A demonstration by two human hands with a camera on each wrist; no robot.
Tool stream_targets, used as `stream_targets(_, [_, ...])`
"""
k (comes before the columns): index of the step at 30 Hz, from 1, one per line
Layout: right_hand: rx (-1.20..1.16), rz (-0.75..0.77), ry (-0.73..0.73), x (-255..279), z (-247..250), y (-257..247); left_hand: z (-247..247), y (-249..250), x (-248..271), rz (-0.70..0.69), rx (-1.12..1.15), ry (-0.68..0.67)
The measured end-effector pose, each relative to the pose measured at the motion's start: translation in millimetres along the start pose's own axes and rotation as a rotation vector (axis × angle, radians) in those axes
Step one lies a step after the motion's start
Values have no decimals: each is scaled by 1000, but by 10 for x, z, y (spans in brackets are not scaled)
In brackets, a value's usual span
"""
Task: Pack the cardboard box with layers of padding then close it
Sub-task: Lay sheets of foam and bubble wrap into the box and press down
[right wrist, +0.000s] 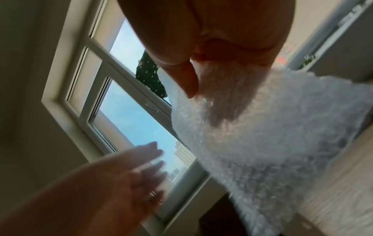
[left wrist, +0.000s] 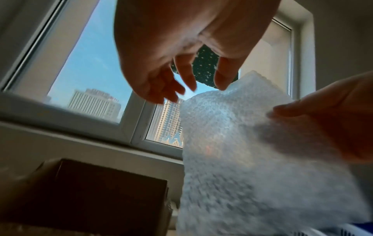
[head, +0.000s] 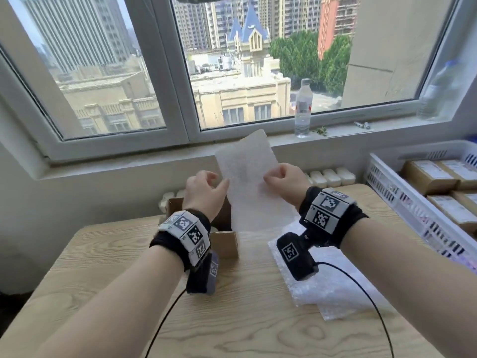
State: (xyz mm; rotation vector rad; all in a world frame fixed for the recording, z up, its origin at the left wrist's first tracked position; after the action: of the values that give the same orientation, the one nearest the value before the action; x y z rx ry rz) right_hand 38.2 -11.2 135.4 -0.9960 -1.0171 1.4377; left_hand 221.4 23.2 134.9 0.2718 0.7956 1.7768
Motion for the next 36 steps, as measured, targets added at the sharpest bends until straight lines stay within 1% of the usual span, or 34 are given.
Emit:
stream_targets(2, [-191,-50,-79,8,-129,-50,-77,-42,-7,36,166,-141])
stream_targets(5, [-426,-124,-236,75,-304,-136,-86,-20,52,130,583,-373])
stream_targets(6, [-455,-128,-263,93,-341,-164,-55,-3,77,139,695,-424])
stream_targets(7, [-463,-129,-278,110,-366,-192,-9,15,108,136,757,-454])
stream_targets(9, [-437,-122,-277,131,-408,-230,45,6,118,126,819,-477])
stream_targets(11, [-390,-124,-272,136,-447,-240,71,-11,107,124,838,-460])
stream_targets(14, [-262,-124,-231,126,-471,-213,89,-34,54,86,755,-361])
stream_targets(17, [-56,-63,-105,98,-407,-194,105,-23,9,69,682,-271])
stream_targets(18, [-47,-47,-68,70,-376,-186,109,-14,0,75,681,-259])
stream_targets(20, [-122,-51,-42,29,-320,-200,107,28,-5,81,695,-276])
stream_targets(21, [-170,-56,-22,9,-290,-215,100,53,-4,79,707,-301])
stream_targets(23, [-232,-36,70,-13,-210,-260,83,109,13,62,727,-361])
stream_targets(24, [-237,-14,115,-23,-174,-276,75,125,15,54,730,-365])
stream_targets(25, [-228,12,141,-22,-147,-292,71,129,4,50,720,-339])
stream_targets(28, [-168,74,138,-3,-124,-315,105,81,-44,44,624,-179])
stream_targets(30, [-176,90,111,8,-131,-313,141,66,-63,-11,558,-115])
stream_targets(33, [-197,104,67,40,-146,-311,177,125,-51,-156,432,-99])
stream_targets(36, [-179,154,13,62,-146,-324,197,165,-34,-232,341,-97])
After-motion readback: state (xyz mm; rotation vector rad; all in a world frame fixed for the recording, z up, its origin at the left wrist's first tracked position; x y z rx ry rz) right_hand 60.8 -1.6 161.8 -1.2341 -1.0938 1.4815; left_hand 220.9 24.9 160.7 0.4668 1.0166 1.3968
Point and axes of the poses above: each hand's wrist, its own x-axis away from the middle knuckle, its own z-axis out of the back of the hand, y = z × x, the point moved 3 cm from there along -x, towards the middle knuckle, and after that the axes turned 4 degrees about -x, right-handed, at the moved point
